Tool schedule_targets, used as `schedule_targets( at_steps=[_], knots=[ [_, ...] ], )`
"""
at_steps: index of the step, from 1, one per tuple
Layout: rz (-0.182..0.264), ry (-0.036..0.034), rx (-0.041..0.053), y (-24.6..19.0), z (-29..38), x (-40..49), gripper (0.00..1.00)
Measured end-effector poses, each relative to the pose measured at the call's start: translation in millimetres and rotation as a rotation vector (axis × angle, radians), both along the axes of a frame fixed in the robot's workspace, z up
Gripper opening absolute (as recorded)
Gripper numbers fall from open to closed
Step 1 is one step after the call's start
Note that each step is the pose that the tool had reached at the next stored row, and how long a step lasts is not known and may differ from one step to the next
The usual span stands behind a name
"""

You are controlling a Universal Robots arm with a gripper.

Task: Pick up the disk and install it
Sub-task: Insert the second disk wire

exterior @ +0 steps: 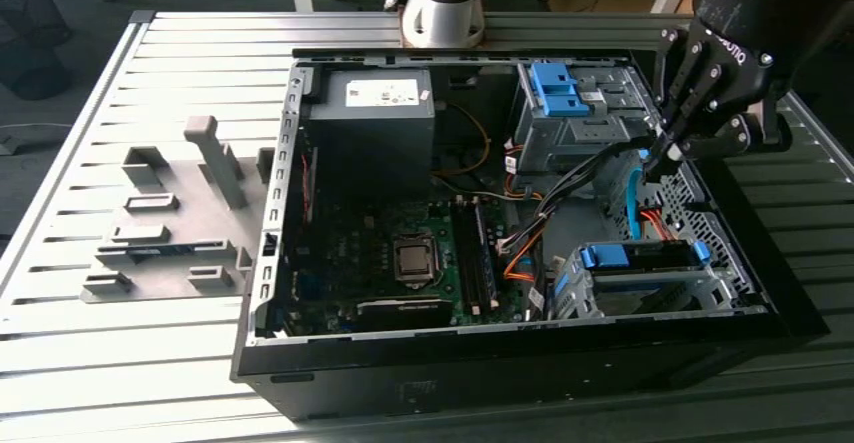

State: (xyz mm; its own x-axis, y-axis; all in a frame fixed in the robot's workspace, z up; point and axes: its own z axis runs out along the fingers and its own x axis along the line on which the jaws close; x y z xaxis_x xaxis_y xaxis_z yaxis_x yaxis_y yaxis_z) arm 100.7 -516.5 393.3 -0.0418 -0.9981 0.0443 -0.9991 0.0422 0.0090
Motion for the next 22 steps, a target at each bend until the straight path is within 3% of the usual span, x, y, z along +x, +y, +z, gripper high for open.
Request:
schedule_targets(
  at_steps=[4, 5, 7, 10, 12, 13, 22],
  knots=[
    [-0.006, 0.0003, 0.0001, 5.5, -1.1, 0.0, 0.11],
    [-0.008, 0.0004, 0.0000, 6.8, -1.4, 0.0, 0.17],
    [-0.011, 0.0007, -0.0004, 9.4, -2.0, 0.0, 0.17],
    [-0.014, 0.0008, -0.0050, 10.7, -3.4, 0.0, 0.18],
    [-0.016, 0.0008, -0.0144, 12.2, -5.7, 0.0, 0.18],
    [-0.017, 0.0011, -0.0164, 12.8, -6.6, 0.0, 0.25],
    [-0.019, 0.0008, -0.0620, 13.1, -15.0, 0.0, 0.25]
  ],
)
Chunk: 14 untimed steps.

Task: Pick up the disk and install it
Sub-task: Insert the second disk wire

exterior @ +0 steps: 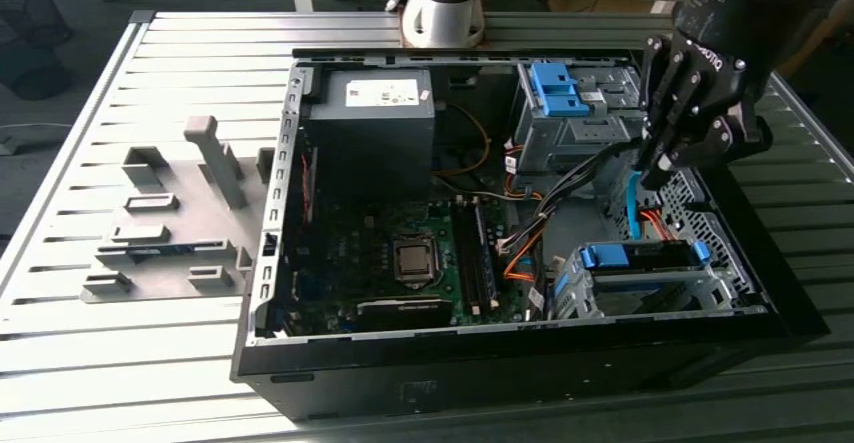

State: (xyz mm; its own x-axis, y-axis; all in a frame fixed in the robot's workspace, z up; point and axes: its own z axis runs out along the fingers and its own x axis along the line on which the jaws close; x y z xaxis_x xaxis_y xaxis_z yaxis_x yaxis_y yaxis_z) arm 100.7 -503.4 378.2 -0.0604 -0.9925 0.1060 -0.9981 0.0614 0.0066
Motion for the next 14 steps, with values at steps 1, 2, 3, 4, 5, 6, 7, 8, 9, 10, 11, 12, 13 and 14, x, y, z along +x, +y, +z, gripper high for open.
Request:
schedule_targets(
  at_steps=[1, 2, 3, 4, 5, 6, 7, 8, 9, 10, 11, 12, 13, 14],
  knots=[
    [0.000, 0.0000, -0.0031, 0.0, -1.0, 0.0, 0.25],
    [-0.001, 0.0000, -0.0056, -0.3, -2.0, 0.0, 0.24],
    [-0.001, 0.0000, -0.0081, -0.9, -2.6, 0.0, 0.24],
    [-0.001, 0.0000, -0.0105, -1.7, -3.0, 0.0, 0.17],
    [-0.002, 0.0000, -0.0121, -2.7, -3.6, -0.1, 0.16],
    [-0.002, 0.0000, -0.0123, -3.8, -4.2, -0.1, 0.16],
    [-0.001, -0.0001, -0.0114, -5.3, -5.1, 0.0, 0.16],
    [-0.001, 0.0000, -0.0056, -7.2, -5.7, 0.0, 0.16],
    [-0.001, 0.0000, 0.0086, -8.6, -6.0, 0.0, 0.16],
    [-0.001, 0.0000, 0.0275, -9.8, -6.2, 0.0, 0.16],
    [-0.001, 0.0000, 0.0453, -10.7, -6.3, 0.0, 0.16],
    [-0.001, 0.0000, 0.0634, -11.8, -6.4, 0.0, 0.16],
    [-0.001, 0.0000, 0.0811, -12.8, -6.6, 0.0, 0.16],
    [-0.001, 0.0001, 0.0959, -14.1, -6.8, 0.0, 0.16]
  ],
)
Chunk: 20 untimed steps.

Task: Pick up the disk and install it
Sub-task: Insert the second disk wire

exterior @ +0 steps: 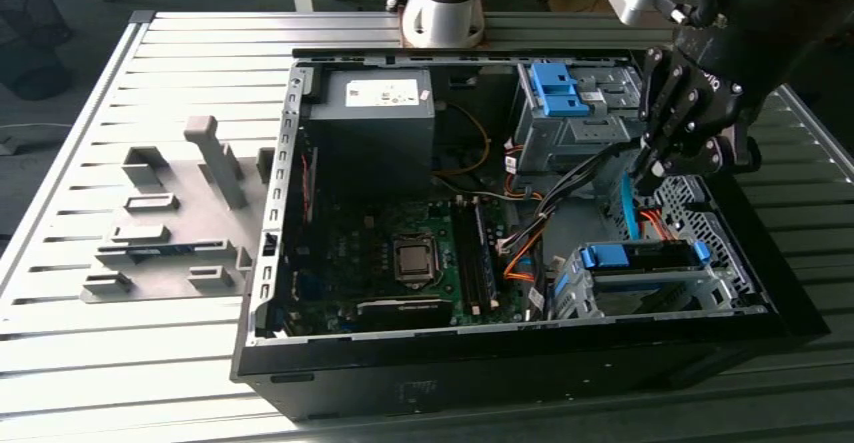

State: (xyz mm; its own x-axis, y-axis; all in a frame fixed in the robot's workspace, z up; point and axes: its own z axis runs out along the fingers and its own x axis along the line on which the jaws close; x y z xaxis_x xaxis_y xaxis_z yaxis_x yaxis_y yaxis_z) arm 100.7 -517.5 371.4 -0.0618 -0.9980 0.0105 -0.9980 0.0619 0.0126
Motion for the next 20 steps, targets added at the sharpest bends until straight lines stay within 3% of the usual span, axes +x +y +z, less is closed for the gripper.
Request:
schedule_targets(
  at_steps=[1, 2, 8, 12, 20],
  knots=[
    [0.000, -0.0001, 0.0062, -1.8, -1.0, 0.0, 0.16],
    [0.000, -0.0001, 0.0067, -3.8, -2.0, 0.0, 0.16],
    [0.000, 0.0000, 0.0005, -15.3, -7.4, 0.0, 0.16],
    [0.000, -0.0001, 0.0023, -17.0, -11.2, 0.1, 0.16],
    [0.000, 0.0000, -0.0004, -17.3, -11.4, 0.1, 0.16]
  ],
)
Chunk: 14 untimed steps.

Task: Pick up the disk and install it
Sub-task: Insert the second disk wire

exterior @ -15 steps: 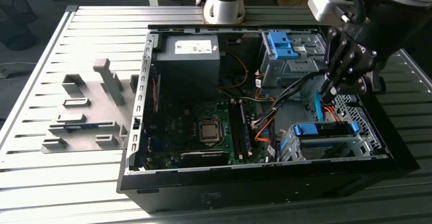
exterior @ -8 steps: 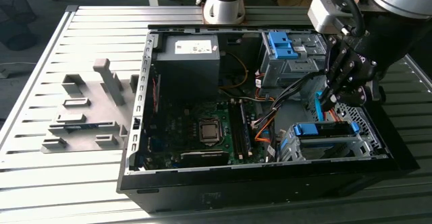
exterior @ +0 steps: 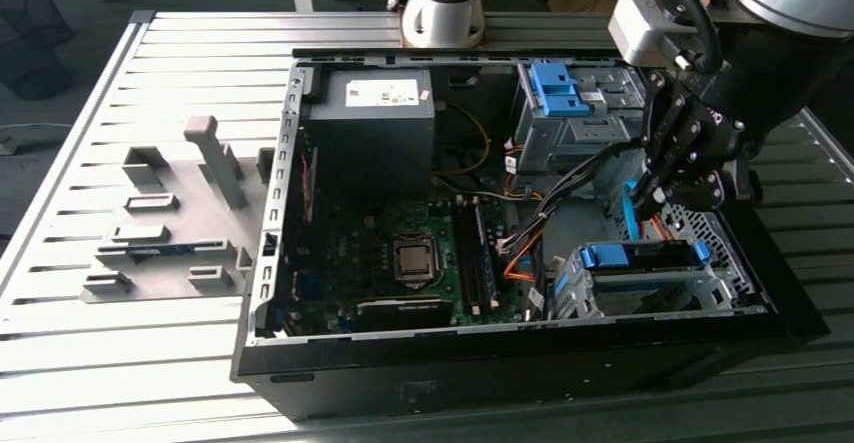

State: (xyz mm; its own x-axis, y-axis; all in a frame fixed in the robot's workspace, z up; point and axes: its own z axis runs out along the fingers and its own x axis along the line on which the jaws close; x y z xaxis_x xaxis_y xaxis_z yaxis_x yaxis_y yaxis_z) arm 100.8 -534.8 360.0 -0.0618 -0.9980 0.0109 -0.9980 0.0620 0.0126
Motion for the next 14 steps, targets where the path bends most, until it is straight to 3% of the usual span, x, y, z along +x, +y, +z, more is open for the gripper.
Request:
schedule_targets(
  at_steps=[1, 2, 3, 5, 7, 9, 11, 14],
  knots=[
    [0.000, -0.0001, -0.0058, 0.0, 0.1, 0.0, 0.17],
    [0.000, 0.0000, -0.0155, 0.0, 0.1, 0.1, 0.17],
    [0.000, 0.0000, -0.0261, 0.0, 0.1, 0.1, 0.23],
    [0.000, 0.0000, -0.0445, 0.0, -0.1, 0.0, 0.23],
    [0.000, 0.0000, -0.0549, 0.0, -0.3, 0.0, 0.23],
    [0.000, -0.0001, -0.0562, -0.1, -0.3, 0.2, 0.16],
    [0.000, -0.0001, -0.0552, -0.9, -0.5, 1.1, 0.16],
    [0.000, 0.0000, -0.0467, -4.9, -2.0, 1.8, 0.16]
  ],
)
